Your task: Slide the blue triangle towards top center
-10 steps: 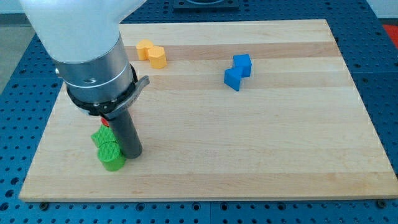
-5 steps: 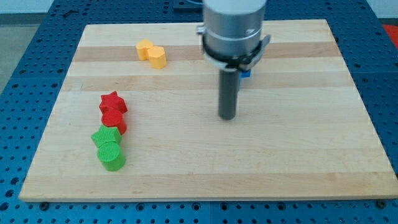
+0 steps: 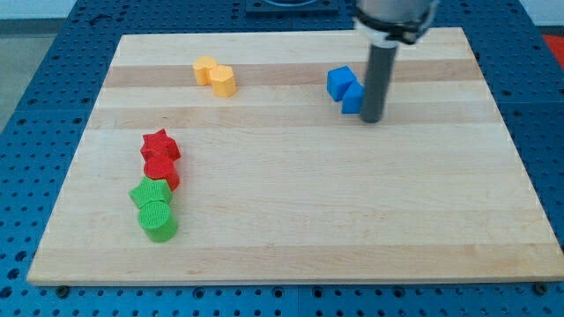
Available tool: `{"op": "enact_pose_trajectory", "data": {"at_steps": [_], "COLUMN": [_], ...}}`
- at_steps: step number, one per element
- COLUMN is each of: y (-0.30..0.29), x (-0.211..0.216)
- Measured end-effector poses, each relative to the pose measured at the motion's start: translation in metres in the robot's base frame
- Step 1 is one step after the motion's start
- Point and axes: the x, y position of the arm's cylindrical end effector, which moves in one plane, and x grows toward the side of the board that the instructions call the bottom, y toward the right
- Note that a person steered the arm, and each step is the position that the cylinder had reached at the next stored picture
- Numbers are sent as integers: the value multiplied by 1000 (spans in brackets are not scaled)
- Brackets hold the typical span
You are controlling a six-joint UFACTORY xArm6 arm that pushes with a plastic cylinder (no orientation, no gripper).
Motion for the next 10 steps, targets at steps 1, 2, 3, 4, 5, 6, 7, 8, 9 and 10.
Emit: {"op": "enact_pose_trajectory", "data": {"at_steps": [1,2,3,4,5,6,7,8,9,10], "y": [52,75,73,46,14,-18,-52,-84,-96,-96], "x": [0,-8,-12,-12,-12,-12,-12,-12,-12,-13]}}
